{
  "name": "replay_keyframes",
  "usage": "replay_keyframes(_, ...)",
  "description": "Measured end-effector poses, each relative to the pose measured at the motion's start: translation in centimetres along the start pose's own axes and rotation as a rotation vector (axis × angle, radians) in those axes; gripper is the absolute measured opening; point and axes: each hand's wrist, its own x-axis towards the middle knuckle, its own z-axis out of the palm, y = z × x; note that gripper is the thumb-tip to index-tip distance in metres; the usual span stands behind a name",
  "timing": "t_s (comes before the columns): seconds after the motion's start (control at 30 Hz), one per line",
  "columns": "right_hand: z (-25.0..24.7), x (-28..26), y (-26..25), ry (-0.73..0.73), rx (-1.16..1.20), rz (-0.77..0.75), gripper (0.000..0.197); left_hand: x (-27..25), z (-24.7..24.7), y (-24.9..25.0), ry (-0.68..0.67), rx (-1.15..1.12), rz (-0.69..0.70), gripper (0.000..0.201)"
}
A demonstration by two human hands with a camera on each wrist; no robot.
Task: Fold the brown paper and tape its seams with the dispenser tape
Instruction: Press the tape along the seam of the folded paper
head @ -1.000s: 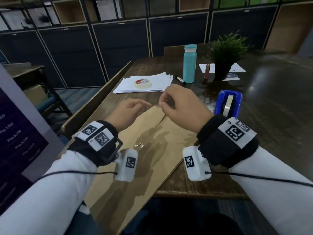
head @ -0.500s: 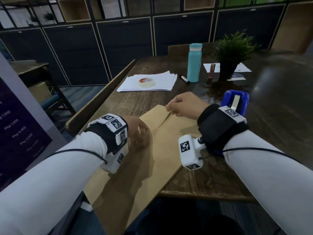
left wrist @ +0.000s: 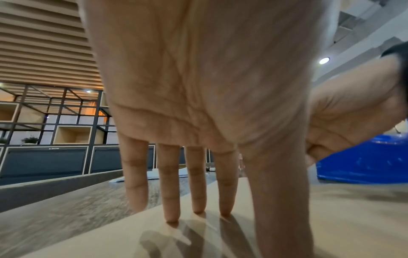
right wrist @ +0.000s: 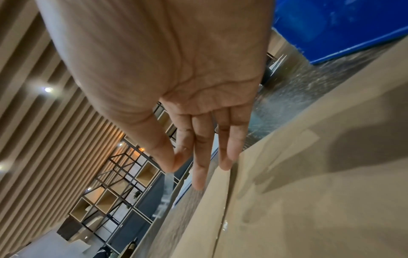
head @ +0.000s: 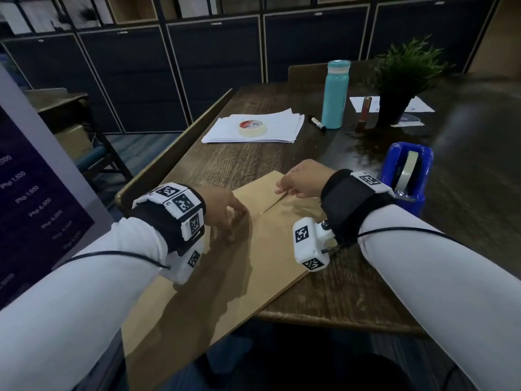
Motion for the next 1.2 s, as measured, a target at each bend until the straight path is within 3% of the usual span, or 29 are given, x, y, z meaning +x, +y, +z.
replay_keyframes(0.3,0.6,1.3,0.5,-0.005,-0.158,0.049,0.036,0.2,0.2,0.2,0.001,-0.023,0.050,0.075)
replay_keyframes(0.53,0.5,1.6,-0.5,-0.052,-0.295,0.043,0.018,0.2,0.4,0.0,0.020,-0.036,0.056,0.081)
replay_keyframes(0.7,0.8,2.1,-1.0,-0.074,-0.462,0.030,0.023,0.1,0.6,-0.2,0.028,-0.081,0.052,0.087)
replay_keyframes(0.83,0.9,2.2,-1.4,-0.090,-0.528,0.049,0.049,-0.2,0.6,-0.2,0.047,-0.112,0.053,0.084)
replay_keyframes(1.13,1.3,2.7,-1.4,-0.112,-0.577,0.062,0.039,-0.8,0.6,0.1,0.042,-0.131,0.086,0.081)
replay_keyframes(1.2,1.3,2.8,-1.3,-0.107,-0.576,0.067,0.046,-0.8,0.6,0.1,0.038,-0.130,0.090,0.082)
